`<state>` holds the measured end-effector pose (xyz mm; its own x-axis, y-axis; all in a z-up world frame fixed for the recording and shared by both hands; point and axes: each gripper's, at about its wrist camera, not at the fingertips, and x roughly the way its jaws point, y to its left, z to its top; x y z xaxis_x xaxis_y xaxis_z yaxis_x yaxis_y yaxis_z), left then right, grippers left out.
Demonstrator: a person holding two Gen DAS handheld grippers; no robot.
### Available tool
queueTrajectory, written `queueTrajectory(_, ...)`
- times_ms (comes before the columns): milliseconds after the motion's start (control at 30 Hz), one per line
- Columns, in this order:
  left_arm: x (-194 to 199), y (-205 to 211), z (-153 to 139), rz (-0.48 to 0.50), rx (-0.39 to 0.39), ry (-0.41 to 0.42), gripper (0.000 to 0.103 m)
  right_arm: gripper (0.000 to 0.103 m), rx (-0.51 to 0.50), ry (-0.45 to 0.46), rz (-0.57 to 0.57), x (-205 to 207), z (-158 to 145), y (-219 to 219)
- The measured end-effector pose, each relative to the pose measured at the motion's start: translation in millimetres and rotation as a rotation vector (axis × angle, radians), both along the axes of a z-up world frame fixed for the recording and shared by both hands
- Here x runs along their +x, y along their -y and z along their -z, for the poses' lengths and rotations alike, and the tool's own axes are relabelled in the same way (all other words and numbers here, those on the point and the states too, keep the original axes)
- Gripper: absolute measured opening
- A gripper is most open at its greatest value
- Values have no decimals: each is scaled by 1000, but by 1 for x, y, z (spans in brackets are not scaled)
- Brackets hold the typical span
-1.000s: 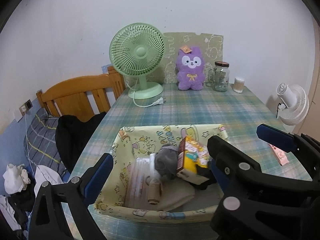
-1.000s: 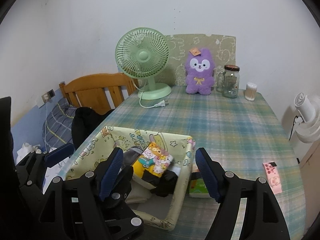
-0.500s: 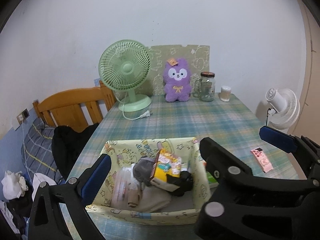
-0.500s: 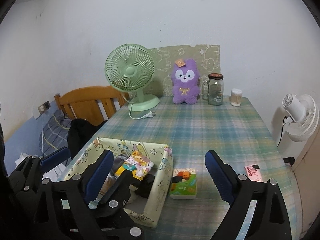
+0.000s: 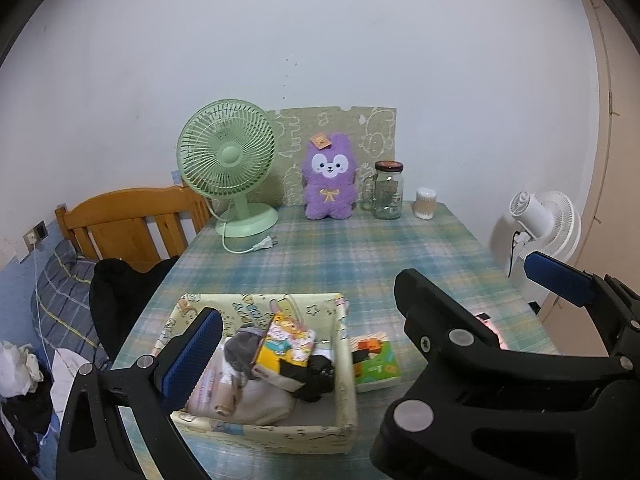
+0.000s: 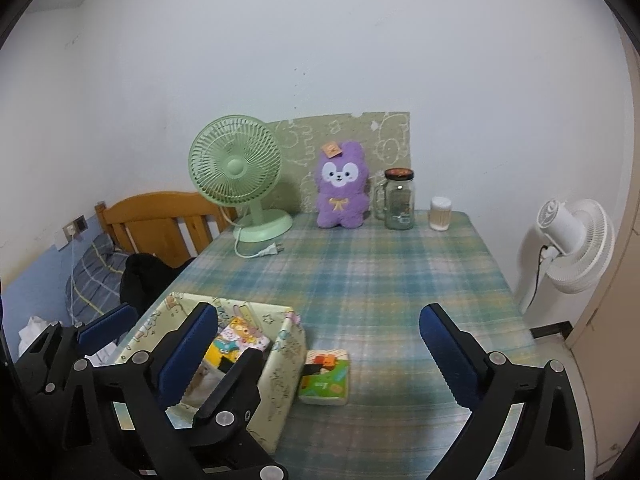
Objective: Organize soft objects
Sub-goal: 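Withdraw both open tools from the yellow box, then move the right tool to the pink packet and grasp it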
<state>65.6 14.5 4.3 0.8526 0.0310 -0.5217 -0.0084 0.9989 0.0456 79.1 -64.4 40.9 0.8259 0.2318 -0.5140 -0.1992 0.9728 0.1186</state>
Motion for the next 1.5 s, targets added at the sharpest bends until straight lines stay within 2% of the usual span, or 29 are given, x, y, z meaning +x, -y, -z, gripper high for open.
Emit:
queueTrajectory(667, 7, 48, 6, 52, -31, -17, 103, 103, -2, 2, 63, 1, 4, 50)
queueTrajectory(1200, 25, 84, 38, 84, -60, -71, 103, 103, 11, -11, 120, 10, 34, 92)
queueTrajectory(1500, 45, 104, 68, 97, -76, -135, 103, 103, -8, -71, 148, 26, 65, 112)
